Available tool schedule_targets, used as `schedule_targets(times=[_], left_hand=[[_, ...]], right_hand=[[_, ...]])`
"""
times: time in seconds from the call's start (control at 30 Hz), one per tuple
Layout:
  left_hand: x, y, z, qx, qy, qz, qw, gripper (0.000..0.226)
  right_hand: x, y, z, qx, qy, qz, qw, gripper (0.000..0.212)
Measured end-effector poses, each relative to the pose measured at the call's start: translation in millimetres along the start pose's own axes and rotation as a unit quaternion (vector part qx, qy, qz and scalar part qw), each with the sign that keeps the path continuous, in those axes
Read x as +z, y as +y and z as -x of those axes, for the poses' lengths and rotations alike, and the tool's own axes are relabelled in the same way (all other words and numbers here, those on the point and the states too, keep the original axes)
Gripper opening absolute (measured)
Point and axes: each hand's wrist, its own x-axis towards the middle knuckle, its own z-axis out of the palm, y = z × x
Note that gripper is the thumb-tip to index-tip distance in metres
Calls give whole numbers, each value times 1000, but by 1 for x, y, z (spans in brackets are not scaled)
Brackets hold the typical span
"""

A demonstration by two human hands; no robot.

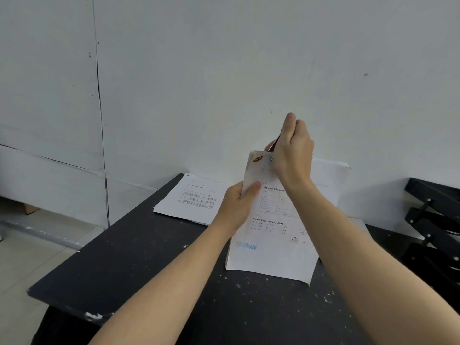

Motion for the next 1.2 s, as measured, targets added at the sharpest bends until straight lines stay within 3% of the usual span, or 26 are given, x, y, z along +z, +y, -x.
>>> schedule_targets(times=[0.23,0.7,1.2], left_hand=[[1,2,1,9,-13,-17,1000,25],[6,-1,-1,-2,5,-21,1000,27],[9,-7,-4,21,25,-46,998,26]], right_hand=[[6,0,2,-39,9,33,999,50],[13,6,0,-50,4,73,996,41],[10,11,3,-32,-6,23,999,46]])
